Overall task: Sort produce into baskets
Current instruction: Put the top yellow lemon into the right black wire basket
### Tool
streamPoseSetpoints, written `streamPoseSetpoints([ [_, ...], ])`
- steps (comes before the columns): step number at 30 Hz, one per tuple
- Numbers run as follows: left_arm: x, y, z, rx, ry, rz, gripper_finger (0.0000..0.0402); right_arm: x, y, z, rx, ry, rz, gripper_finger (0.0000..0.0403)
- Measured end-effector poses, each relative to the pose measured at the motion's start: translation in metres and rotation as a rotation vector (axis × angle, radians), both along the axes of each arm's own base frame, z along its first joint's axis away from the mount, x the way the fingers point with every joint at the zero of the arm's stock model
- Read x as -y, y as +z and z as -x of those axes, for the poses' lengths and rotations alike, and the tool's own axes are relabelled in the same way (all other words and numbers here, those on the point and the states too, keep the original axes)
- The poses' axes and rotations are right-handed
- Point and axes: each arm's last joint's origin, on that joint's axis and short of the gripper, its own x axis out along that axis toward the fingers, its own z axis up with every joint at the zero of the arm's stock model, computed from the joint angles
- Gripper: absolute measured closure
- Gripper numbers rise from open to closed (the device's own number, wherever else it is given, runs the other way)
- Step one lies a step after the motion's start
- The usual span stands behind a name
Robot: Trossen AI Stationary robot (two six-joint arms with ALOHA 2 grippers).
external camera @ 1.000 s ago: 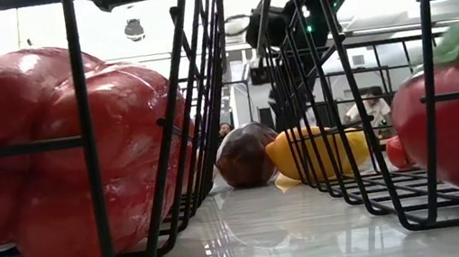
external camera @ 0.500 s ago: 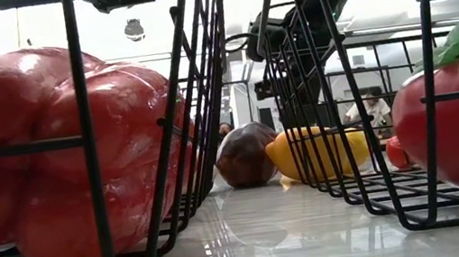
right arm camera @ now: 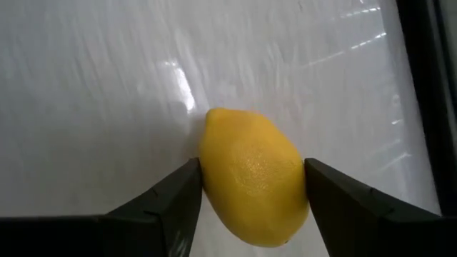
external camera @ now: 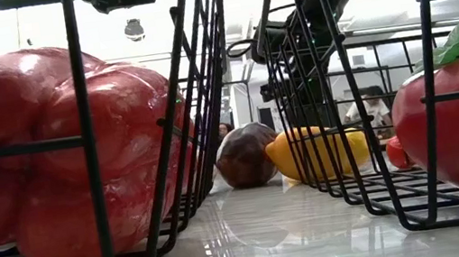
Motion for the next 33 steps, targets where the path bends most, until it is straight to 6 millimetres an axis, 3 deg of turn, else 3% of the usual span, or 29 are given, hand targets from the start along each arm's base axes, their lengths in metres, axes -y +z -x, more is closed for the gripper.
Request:
streamPoseSetpoints([
  [4, 0.0, 0.0, 0.0, -0.002, 0.0, 0.0, 0.0148, -0.013, 0.018, 0.006, -0.014, 0.001, 0.015, 0.0143],
  [8, 0.0, 0.0, 0.0, -0.005, 0.0, -0.001, 0.0148, -0.046, 0.048, 0.015, 0.023, 0.001, -0.017, 0.0143],
  [18, 0.0, -0.001, 0.0, -0.005, 0.001, 0.004, 0.0148, -0.188, 0.127, 0.059, 0.332, 0.278, -0.321, 0.0143],
  [24, 0.0, 0.0, 0.0, 0.012, 0.006, 0.025, 0.0148, -0.256, 0.139, 0.092, 0.381, 0.386, -0.474, 0.0143],
  [28, 0.0, 0.002, 0.0, 0.029, 0.006, 0.039, 0.0148, -0.275, 0.133, 0.098, 0.36, 0.361, -0.483, 0.0129],
  [33, 0.0, 0.002, 0.0, 0.041, 0.01, 0.076, 0.0148, -0.27, 0.127, 0.09, 0.348, 0.324, -0.467, 0.0074],
])
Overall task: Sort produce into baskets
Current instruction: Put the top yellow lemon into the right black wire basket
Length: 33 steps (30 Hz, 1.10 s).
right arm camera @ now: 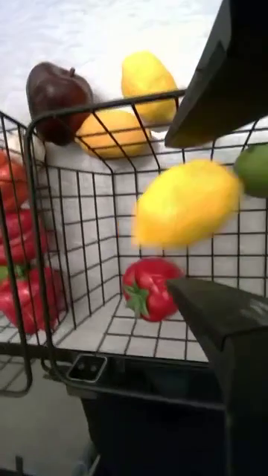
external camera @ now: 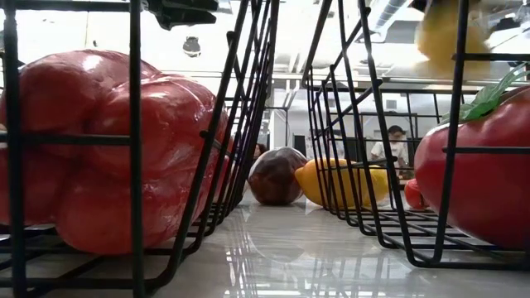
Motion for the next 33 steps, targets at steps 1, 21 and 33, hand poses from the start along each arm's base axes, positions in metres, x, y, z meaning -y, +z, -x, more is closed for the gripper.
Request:
streamPoseSetpoints([
  [1, 0.0, 0.0, 0.0, 0.0, -0.001, 0.002, 0.0148, 0.004, 0.0, -0.002, -0.006, -0.008, -0.007, 0.0062],
  [21, 0.0, -0.001, 0.0, -0.012, -0.002, -0.001, 0.0148, 0.137, -0.063, -0.068, -0.379, -0.314, -0.219, 0.0034],
  [33, 0.0, -0.003, 0.001, -0.045, -0.009, -0.03, 0.0148, 0.16, -0.083, -0.114, -0.7, -0.383, -0.301, 0.0034],
])
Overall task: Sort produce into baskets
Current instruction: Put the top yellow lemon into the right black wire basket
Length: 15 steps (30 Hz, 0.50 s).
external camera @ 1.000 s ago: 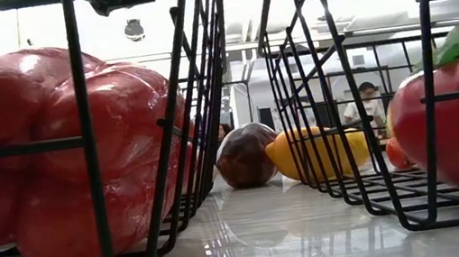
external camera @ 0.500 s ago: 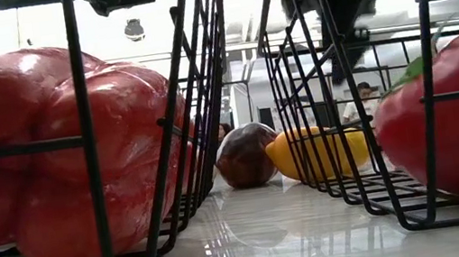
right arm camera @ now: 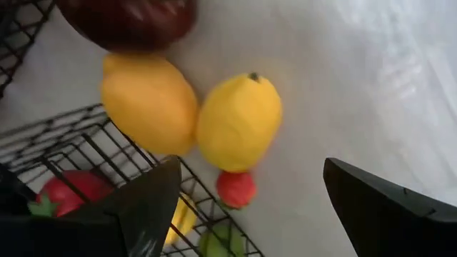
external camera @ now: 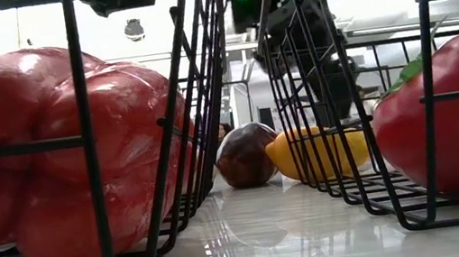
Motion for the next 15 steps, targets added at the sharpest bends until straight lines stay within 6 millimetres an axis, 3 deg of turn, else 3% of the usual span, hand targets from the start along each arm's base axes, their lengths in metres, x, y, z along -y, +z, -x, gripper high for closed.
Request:
streamPoseSetpoints([
  [6, 0.0, -0.001, 0.0, -0.029, -0.009, -0.05, 0.0148, 0.0, -0.017, -0.024, -0.089, 0.009, -0.049, 0.0034],
  [15, 0.0, 0.0, 0.0, -0.034, -0.024, -0.117, 0.0148, -0.001, -0.045, -0.031, -0.223, 0.032, -0.041, 0.0034],
])
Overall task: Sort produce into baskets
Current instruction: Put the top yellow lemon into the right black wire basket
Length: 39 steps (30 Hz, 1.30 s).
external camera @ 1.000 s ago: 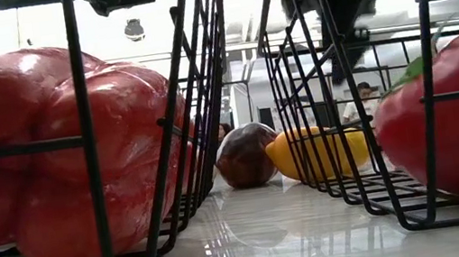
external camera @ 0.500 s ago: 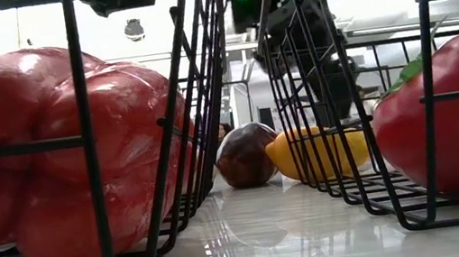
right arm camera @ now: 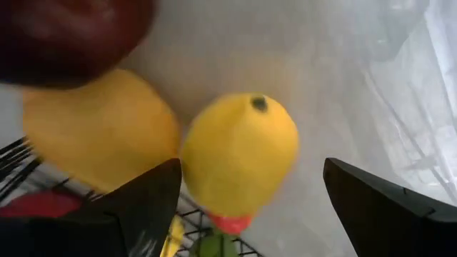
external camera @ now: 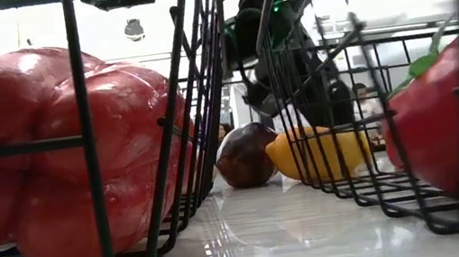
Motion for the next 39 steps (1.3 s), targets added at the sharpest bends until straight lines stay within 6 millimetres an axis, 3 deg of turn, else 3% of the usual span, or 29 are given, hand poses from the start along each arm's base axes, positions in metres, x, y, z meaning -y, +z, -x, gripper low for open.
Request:
streamPoseSetpoints([
  [6, 0.0, 0.0, 0.0, -0.006, -0.01, -0.018, 0.0148, 0.002, -0.014, -0.001, -0.042, 0.026, 0.029, 0.0045],
  [18, 0.0, 0.002, 0.0, -0.007, -0.021, -0.071, 0.0148, 0.014, -0.014, 0.002, -0.075, 0.01, 0.068, 0.0141],
  [21, 0.003, 0.003, 0.0, 0.009, -0.12, -0.068, 0.0148, 0.019, -0.003, 0.003, -0.109, 0.049, 0.095, 0.0149],
  [25, 0.008, 0.013, 0.002, 0.104, -0.306, -0.049, 0.0148, 0.017, 0.04, 0.005, 0.009, 0.096, 0.181, 0.015],
  [29, 0.012, 0.02, 0.002, 0.179, -0.421, -0.017, 0.0148, -0.008, 0.098, 0.019, 0.233, 0.106, 0.299, 0.015],
  [33, 0.012, 0.025, 0.002, 0.231, -0.434, 0.023, 0.0148, -0.057, 0.145, 0.04, 0.526, 0.144, 0.38, 0.0151],
  [36, 0.011, 0.019, -0.004, 0.209, -0.36, 0.118, 0.0148, -0.099, 0.16, 0.054, 0.718, 0.186, 0.374, 0.0151],
  [39, 0.007, 0.008, -0.018, 0.171, -0.254, 0.257, 0.0148, -0.136, 0.158, 0.066, 0.836, 0.227, 0.342, 0.0151],
])
